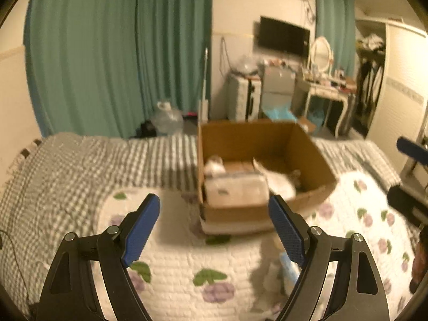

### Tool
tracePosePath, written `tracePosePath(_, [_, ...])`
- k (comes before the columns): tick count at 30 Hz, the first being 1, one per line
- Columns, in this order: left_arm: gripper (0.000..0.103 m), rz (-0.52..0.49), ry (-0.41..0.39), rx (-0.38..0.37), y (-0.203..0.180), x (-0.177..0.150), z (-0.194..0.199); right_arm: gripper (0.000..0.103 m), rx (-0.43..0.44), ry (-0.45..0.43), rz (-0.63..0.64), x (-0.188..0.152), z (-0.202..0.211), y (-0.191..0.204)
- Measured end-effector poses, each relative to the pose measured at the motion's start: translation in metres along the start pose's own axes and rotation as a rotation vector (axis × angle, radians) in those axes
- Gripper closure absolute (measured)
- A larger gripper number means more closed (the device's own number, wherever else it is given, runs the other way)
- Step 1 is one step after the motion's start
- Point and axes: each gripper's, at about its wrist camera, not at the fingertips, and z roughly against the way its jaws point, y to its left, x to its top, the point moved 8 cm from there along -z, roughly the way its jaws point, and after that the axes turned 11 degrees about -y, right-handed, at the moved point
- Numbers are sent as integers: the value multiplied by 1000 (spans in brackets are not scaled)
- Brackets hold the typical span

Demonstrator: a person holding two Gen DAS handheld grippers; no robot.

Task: Organize soft objects
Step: 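Move both open tools back to the remaining items beside the box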

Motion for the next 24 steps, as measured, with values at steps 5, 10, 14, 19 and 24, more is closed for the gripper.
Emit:
tracePosePath(5, [19, -34, 62, 7, -8, -29, -13, 0, -11, 60, -26, -26, -13, -11])
tracePosePath(10, [19, -50, 135, 5, -11, -59, -25, 0, -17, 110, -14, -52, -24, -16])
tracePosePath(14, [19, -56, 193, 11, -12, -84, -36, 3, 3, 141, 14, -71, -31, -13])
tracePosePath(19, [19, -91, 257, -24, -25, -111, -43, 8, 31, 206, 8, -98, -43, -11])
tracePosePath(24, [20, -84, 299, -79, -37, -131, -43, 20, 53, 282, -2, -126, -53, -11])
